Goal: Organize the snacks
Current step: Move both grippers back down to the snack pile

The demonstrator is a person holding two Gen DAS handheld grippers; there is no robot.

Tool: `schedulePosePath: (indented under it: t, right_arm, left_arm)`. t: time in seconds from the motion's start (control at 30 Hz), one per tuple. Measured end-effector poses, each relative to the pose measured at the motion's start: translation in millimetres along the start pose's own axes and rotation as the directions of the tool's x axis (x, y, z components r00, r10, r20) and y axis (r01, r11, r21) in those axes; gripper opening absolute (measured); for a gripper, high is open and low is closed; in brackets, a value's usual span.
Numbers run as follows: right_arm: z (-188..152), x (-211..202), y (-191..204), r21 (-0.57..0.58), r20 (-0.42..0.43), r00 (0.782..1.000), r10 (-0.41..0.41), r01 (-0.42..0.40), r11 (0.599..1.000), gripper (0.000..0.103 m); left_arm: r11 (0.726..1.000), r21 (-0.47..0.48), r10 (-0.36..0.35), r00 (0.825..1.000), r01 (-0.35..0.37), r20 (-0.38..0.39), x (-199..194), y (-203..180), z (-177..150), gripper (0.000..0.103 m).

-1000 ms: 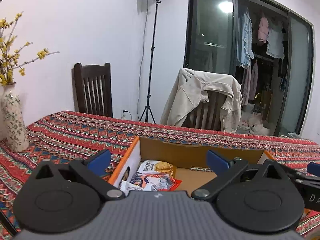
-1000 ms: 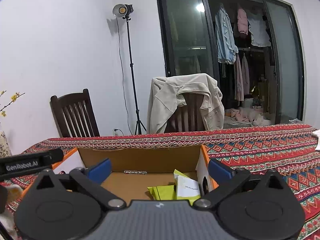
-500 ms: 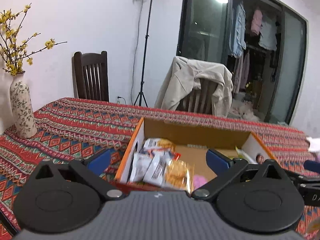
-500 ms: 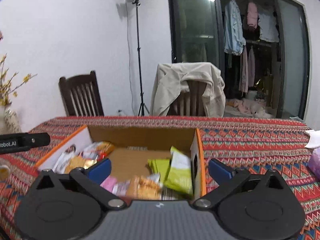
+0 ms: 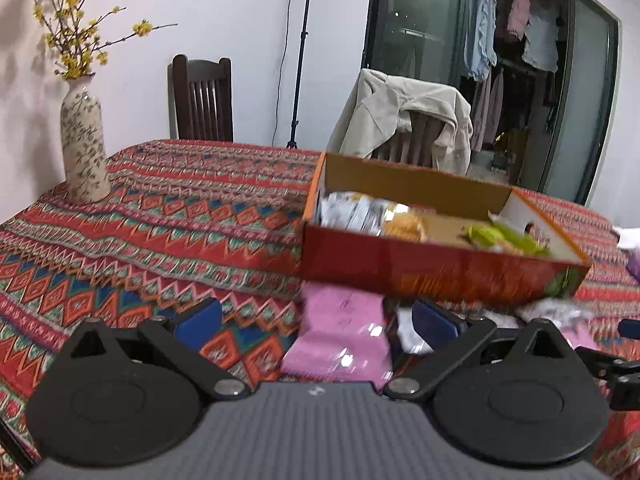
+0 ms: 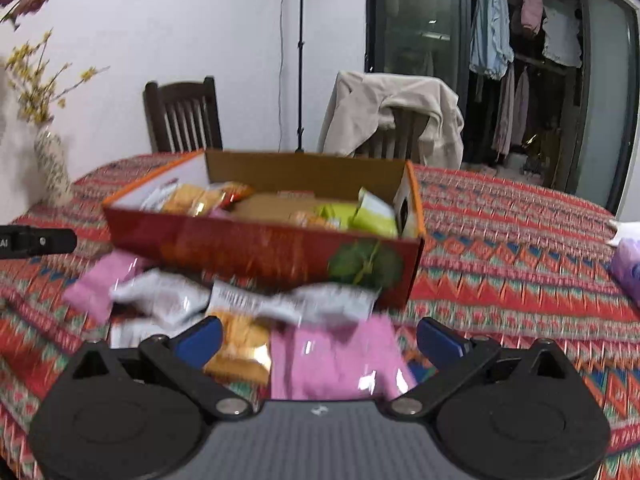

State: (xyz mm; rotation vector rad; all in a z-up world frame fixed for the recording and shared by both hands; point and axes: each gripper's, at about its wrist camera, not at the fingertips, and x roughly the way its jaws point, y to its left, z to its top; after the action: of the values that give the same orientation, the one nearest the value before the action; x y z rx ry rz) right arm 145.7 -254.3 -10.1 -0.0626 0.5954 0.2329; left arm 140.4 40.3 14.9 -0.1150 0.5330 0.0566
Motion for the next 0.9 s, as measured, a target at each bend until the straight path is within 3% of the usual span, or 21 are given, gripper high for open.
schedulePosePath:
  t: [0.17,0.5,0.9]
  right_arm:
    - [-12.4,-4.4,-3.2,0.044,-0.017,1.0,0.01,-0.009,0.999,0.103]
    - [-19.3,-6.2,-15.9,0.118,-0.011,0.997,0.074,-0.073,0.99,0.103]
    - [1.1,14.1,-18.4,0.057,-0.048,0.999,0.015,-0.013,0.998,0.101]
  left_arm:
    - [1.0,-0.005,0.025,1.0,-0.025,-0.015,9.3,6.8,-18.7,0.103]
    - [1.0,-0.02,0.013,1.0,-0.012,0.013,7.1,9.1,-19.5,0.103]
    - [0.999,-0.035,-0.004,1.0,0.004,0.014,7.5,10.8,-19.9,0.103]
